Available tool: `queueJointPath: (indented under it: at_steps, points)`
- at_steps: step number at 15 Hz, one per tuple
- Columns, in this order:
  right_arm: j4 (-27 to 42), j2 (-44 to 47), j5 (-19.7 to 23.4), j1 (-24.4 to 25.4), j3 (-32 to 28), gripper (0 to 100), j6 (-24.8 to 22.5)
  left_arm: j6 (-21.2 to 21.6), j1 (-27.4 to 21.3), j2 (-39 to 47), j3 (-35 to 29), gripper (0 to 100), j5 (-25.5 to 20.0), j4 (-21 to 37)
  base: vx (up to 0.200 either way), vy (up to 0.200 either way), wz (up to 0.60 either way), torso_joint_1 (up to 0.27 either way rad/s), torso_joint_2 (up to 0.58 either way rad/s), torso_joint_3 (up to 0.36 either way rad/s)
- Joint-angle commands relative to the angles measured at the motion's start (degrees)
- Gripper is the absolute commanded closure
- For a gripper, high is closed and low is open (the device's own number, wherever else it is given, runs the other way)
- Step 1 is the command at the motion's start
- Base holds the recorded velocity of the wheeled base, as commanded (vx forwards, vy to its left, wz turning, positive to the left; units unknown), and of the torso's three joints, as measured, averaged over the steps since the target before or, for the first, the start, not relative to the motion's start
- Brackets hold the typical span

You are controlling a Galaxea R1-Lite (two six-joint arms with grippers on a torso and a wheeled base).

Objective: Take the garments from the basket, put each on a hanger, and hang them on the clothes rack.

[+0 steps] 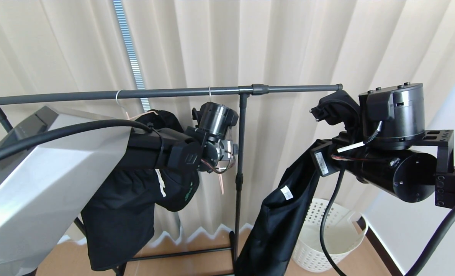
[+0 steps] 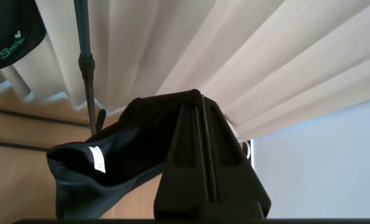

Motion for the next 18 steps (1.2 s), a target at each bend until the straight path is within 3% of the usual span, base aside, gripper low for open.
queueJointPath:
  at_steps: [1,3,4,13,18]
  points:
    - [-0.54,0.67,-0.01,0.03,0.07,100,-0.08,-0.03,0.19,1.79,-1.29,0,0.01,0.02,0.0,0.0,0.0,0.0,0.0,0.0]
    - [-1.16,0.94,-0.1,0.03,0.15,100,-0.08,-0.03,0.19,1.97,-1.29,0,0.01,-0.15,0.0,0.0,0.0,0.0,0.0,0.0]
    - [-1.42,1.2,-0.1,0.03,0.24,100,-0.08,-0.47,0.63,2.06,-1.64,100,0.01,-0.15,0.0,0.0,0.0,0.0,0.0,0.0]
    - [-1.42,1.2,-0.01,0.03,0.42,100,-0.08,-0.73,1.16,0.74,-1.12,100,0.01,0.2,0.0,0.0,0.0,0.0,0.0,0.0]
    - [-1.51,1.02,-0.01,0.12,0.5,100,0.01,1.64,0.37,-11.22,9.78,100,-0.61,-0.33,0.0,0.0,0.0,0.0,0.0,0.0]
